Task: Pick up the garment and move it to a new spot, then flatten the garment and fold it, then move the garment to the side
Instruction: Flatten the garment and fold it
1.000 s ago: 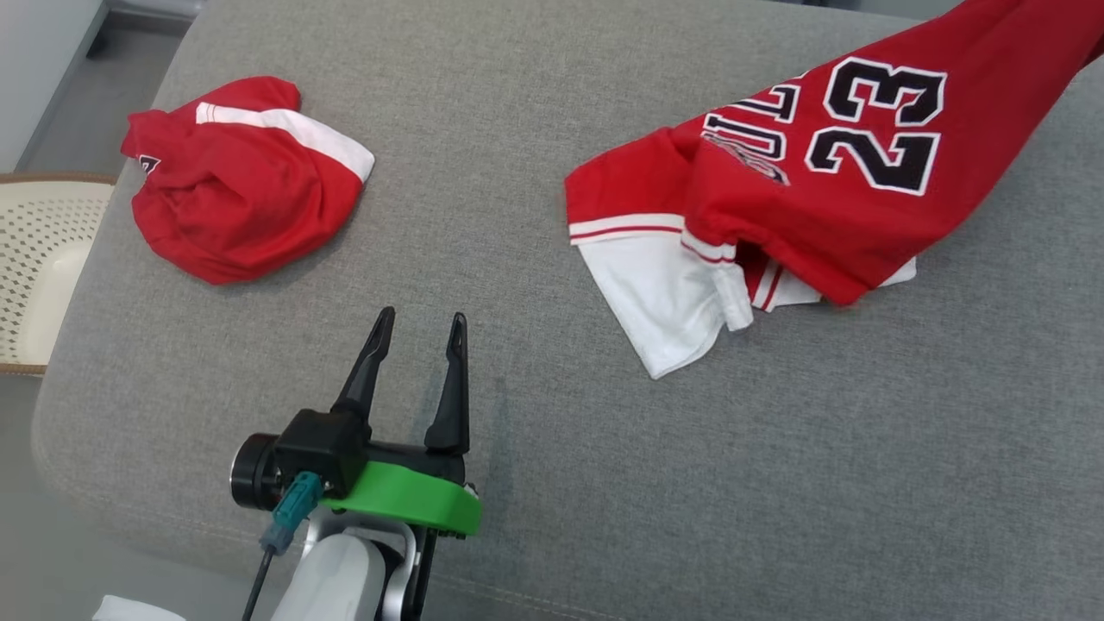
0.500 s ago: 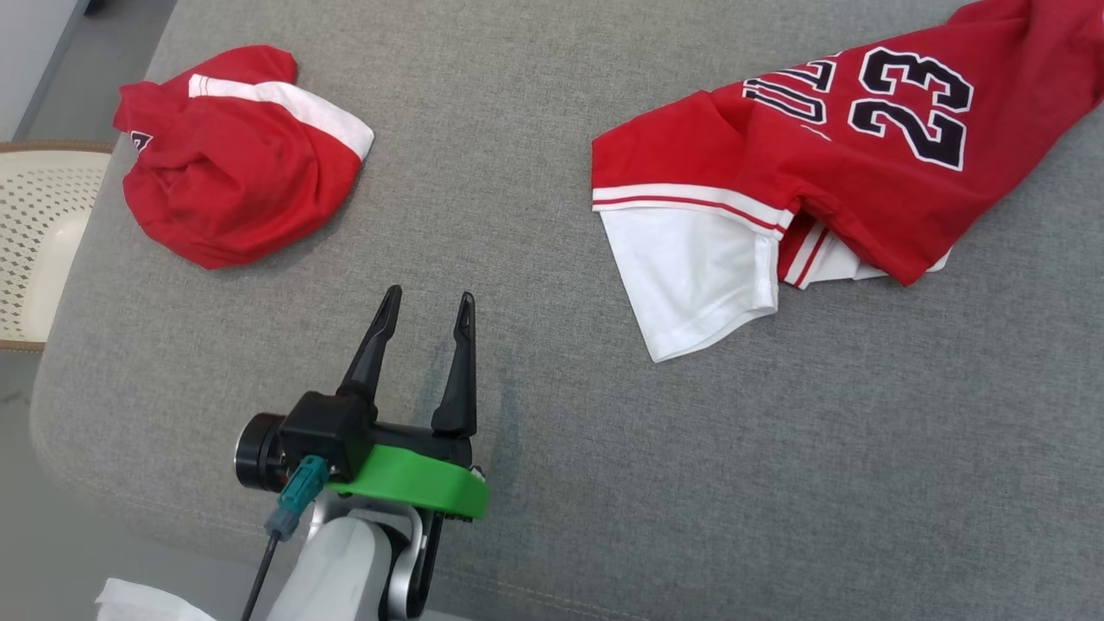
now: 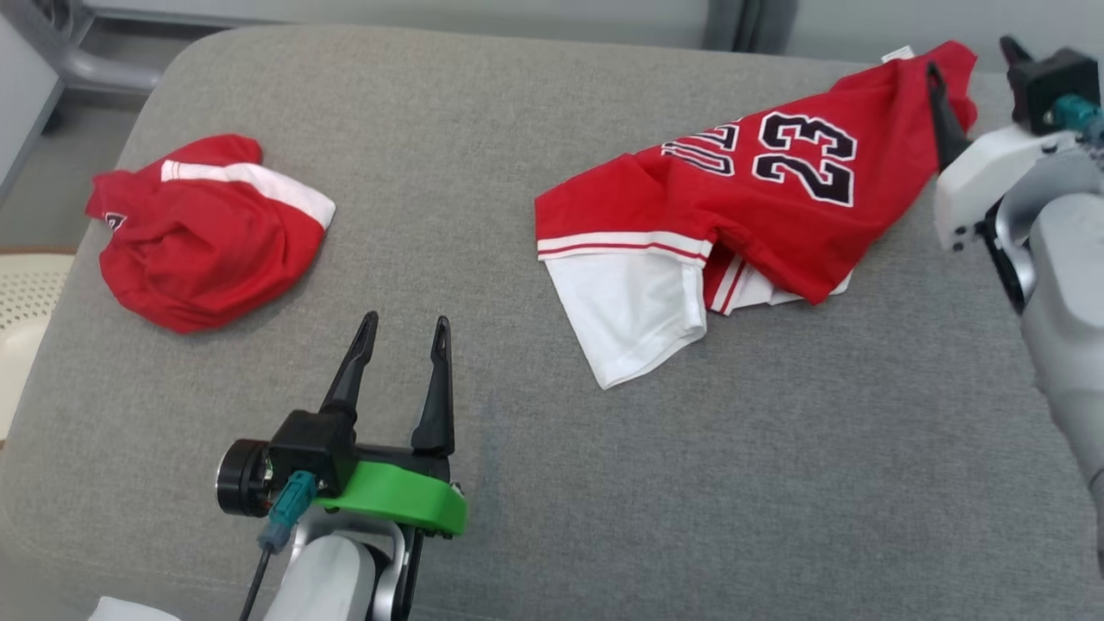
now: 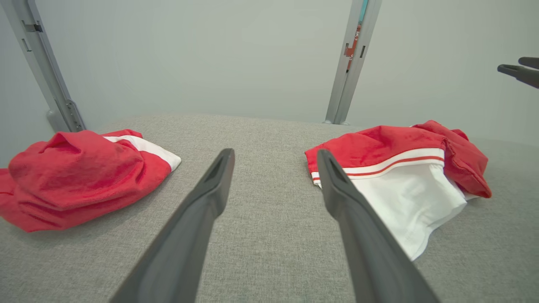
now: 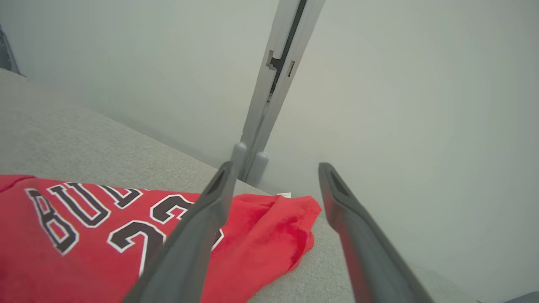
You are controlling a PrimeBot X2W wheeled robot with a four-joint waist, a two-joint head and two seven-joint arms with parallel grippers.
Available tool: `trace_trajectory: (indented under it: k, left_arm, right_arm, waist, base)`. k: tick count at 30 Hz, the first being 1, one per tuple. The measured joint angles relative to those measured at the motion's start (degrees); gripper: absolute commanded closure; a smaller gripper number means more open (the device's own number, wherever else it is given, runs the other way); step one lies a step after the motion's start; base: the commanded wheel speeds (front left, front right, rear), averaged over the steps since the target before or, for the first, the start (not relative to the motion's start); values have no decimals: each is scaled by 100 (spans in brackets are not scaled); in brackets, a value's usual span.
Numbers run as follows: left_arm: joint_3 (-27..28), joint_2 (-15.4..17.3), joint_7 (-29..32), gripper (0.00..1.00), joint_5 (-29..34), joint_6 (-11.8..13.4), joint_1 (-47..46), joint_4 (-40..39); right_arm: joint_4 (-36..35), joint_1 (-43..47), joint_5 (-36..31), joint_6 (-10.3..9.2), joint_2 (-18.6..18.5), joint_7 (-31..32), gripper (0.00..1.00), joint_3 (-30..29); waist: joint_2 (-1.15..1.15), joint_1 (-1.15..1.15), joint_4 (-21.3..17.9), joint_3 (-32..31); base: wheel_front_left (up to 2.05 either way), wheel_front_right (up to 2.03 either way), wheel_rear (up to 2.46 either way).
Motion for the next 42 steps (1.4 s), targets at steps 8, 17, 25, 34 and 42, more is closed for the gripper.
trace_trajectory:
  k: [8,17,25,34,42]
  left_arm:
    - [145,7,-1,0,65,-3,224,0]
    - [156,15,-1,0,111,-55,266,21]
    - [133,14,-1,0,122,-78,243,69]
    - [134,13,0,0,113,-87,243,119]
    - [127,14,0,0,125,-137,253,209]
  right_arm:
    - [-1311,1790,350,-1,631,-11,0,-409]
    - [-1438,2596,9,0,1107,-11,0,-649]
    - [-950,2545,-274,-1,1235,-11,0,-811]
    - [-561,2495,-374,0,1190,-11,0,-1134]
    - [-339,2172,-576,0,1061,-11,100,-1474]
  waist:
    - [0,0,-374,-453]
    - [0,0,-473,-531]
    - [0,0,-122,-343]
    - [0,0,264,-264]
    - [0,0,302,-273]
  base:
    - [0,0,0]
    - [0,0,0]
    - [0,0,0]
    - [0,0,0]
    - [0,0,0]
